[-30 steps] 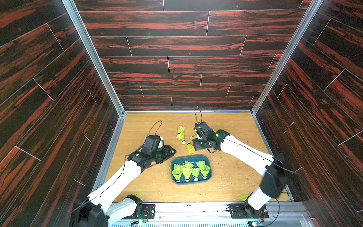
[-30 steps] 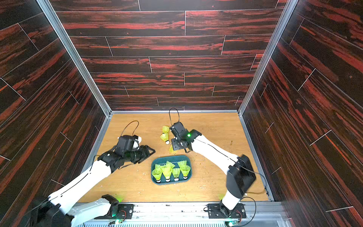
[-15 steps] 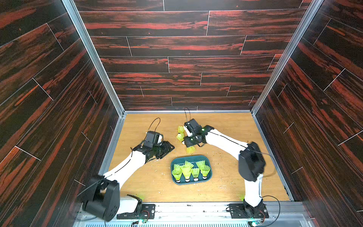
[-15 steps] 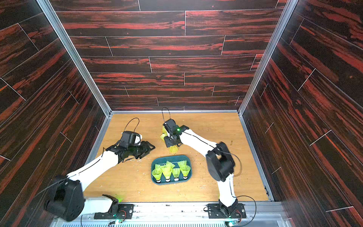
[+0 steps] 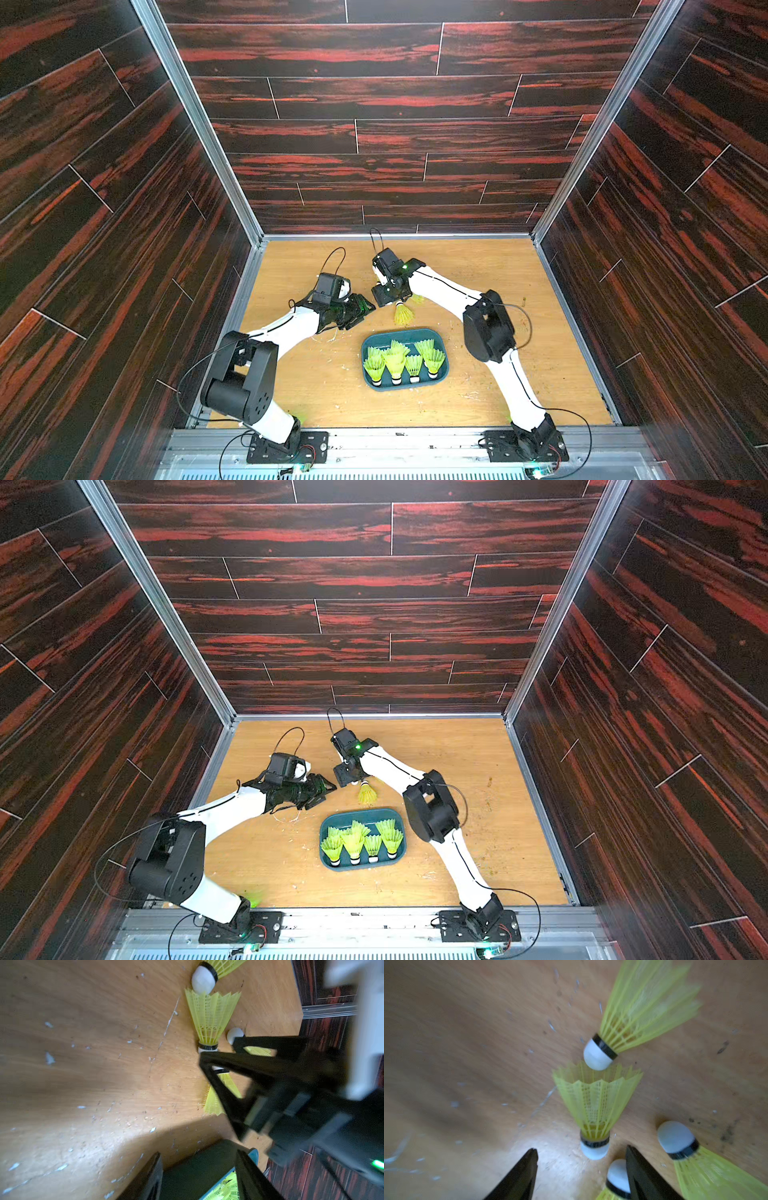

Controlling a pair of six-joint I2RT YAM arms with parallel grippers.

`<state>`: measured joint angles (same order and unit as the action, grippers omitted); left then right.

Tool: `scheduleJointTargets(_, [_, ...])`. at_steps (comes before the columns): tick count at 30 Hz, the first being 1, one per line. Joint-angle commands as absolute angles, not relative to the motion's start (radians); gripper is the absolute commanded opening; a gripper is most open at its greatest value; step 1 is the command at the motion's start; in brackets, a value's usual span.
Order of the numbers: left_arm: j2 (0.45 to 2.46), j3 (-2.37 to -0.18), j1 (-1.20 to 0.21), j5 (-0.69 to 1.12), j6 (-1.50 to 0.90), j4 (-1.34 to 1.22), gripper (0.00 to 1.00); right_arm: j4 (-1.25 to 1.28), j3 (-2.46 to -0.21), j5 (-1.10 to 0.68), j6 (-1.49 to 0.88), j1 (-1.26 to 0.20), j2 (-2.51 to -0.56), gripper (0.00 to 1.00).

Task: Put the shuttlecocks into the storage box
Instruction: Pick up the shuttlecock at the center of the board.

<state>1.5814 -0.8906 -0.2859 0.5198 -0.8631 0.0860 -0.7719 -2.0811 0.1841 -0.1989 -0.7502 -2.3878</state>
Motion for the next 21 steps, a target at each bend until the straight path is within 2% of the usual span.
scheduleJointTargets(1, [1.589, -0.906, -0.279, 0.528, -0.862, 0.049, 0.60, -0.849, -2.129, 0.207, -0.200, -0.744, -2.420, 0.70])
scheduleJointTargets(14, [1.591, -0.876, -0.253, 0.528, -0.859, 0.057, 0.62, -0.894, -2.256, 0.204, -0.208, -0.740, -2.539, 0.58])
scheduleJointTargets(21, [1.582, -0.871, -0.251, 0.527, -0.855, 0.066, 0.66, -0.898, -2.276, 0.206, -0.214, -0.733, -2.556, 0.48])
